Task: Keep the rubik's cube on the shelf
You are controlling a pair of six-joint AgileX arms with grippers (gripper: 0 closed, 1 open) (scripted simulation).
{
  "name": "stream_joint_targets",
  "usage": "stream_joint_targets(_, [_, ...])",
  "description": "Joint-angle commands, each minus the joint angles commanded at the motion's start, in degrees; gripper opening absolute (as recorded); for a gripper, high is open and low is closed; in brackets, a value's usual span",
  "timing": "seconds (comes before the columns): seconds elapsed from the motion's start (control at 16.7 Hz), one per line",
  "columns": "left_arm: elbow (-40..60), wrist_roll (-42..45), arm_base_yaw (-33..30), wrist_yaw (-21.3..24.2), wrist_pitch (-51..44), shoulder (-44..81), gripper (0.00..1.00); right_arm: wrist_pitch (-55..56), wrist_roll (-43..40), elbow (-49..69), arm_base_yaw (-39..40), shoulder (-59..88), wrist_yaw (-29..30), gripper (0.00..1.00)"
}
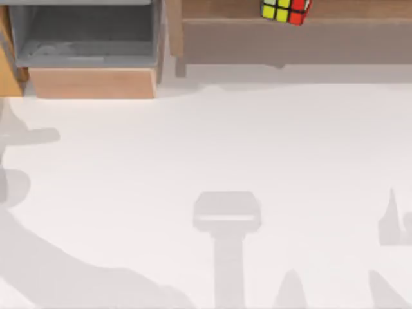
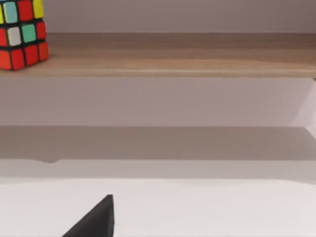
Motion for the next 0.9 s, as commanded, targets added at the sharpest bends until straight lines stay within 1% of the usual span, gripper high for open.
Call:
stream_joint_targets(0.3, [8.31, 0.01, -1.79, -2.08, -4.50, 3.83, 0.00, 0.00, 0.00, 0.00, 0.00, 0.00, 0.00, 1.00])
stream_joint_targets(0.6, [9.00, 0.02, -1.93, -2.24, -4.88, 4.14, 0.00, 0.00, 0.00, 0.00, 0.00, 0.00, 0.00, 1.00])
stream_joint_targets(0.9, [9.00, 0.02, -1.93, -2.24, -4.88, 4.14, 0.38, 0.00, 0.00, 0.00, 0.00, 0.00, 0.00, 1.00])
